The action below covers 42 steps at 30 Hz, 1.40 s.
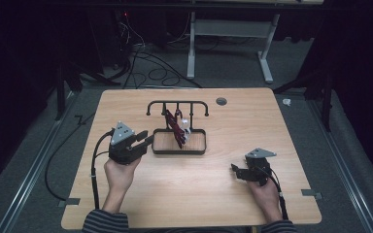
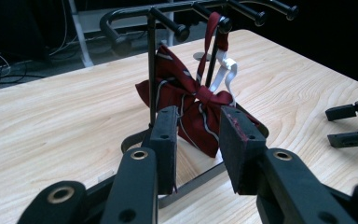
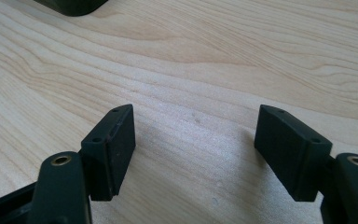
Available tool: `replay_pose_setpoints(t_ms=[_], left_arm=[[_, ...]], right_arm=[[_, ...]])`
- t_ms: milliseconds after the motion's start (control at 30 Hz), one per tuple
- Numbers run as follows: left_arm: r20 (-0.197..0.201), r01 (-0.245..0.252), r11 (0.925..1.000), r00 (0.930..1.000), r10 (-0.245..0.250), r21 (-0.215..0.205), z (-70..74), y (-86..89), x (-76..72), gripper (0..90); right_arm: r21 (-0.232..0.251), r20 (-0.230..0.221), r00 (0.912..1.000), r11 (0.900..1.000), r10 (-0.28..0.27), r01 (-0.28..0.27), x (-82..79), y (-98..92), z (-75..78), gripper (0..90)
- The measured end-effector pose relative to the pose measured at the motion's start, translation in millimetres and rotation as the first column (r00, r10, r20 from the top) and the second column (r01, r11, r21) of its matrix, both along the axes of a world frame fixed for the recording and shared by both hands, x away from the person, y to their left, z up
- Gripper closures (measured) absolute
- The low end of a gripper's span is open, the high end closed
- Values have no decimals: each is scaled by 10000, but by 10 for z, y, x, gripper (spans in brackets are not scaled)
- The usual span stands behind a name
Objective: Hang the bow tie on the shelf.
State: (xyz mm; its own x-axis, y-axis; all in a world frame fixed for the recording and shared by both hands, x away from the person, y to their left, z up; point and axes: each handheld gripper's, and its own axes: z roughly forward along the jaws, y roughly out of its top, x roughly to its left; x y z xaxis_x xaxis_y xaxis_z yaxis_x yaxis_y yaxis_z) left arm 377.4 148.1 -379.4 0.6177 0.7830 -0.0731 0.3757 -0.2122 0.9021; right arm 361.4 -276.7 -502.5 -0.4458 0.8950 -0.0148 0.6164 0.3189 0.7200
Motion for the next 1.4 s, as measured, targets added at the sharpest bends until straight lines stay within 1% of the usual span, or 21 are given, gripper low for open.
replay_pose_setpoints(t_ms=[100, 267, 400, 600, 800, 1000, 1300, 1400], left_arm=[[-51, -20, 10000, 10000, 20, -40, -26, 19, -13, 675], [-289, -114, 9998, 9995, 110, -136, -128, 75, -40, 674], [-444, -156, 9996, 9989, 145, -252, -180, 110, -51, 670], [-625, -212, 9993, 9979, 192, -315, -262, 138, -67, 667], [-737, -271, 9989, 9970, 242, -395, -319, 164, -80, 664], [-767, -277, 9985, 9968, 240, -480, -339, 183, -94, 657], [-923, -368, 9976, 9952, 314, -579, -419, 223, -128, 654], [-1032, -407, 9974, 9941, 344, -599, -466, 235, -146, 653]], right_arm=[[1, 2, 10000, 10000, -2, 2, 0, 0, 0, 302], [4, -3, 10000, 10000, -14, 14, 1, 1, 0, 302], [5, -2, 10000, 10000, -17, 17, 1, 2, 0, 302], [7, -4, 10000, 10000, -21, 21, 1, 3, 0, 302], [4, -2, 10000, 10000, -19, 19, 1, 2, 0, 302], [4, -1, 10000, 10000, -20, 20, 1, 2, 0, 302], [4, 0, 10000, 10000, -18, 18, 2, 2, 0, 302], [3, -1, 10000, 10000, -25, 25, 2, 3, 0, 302]])
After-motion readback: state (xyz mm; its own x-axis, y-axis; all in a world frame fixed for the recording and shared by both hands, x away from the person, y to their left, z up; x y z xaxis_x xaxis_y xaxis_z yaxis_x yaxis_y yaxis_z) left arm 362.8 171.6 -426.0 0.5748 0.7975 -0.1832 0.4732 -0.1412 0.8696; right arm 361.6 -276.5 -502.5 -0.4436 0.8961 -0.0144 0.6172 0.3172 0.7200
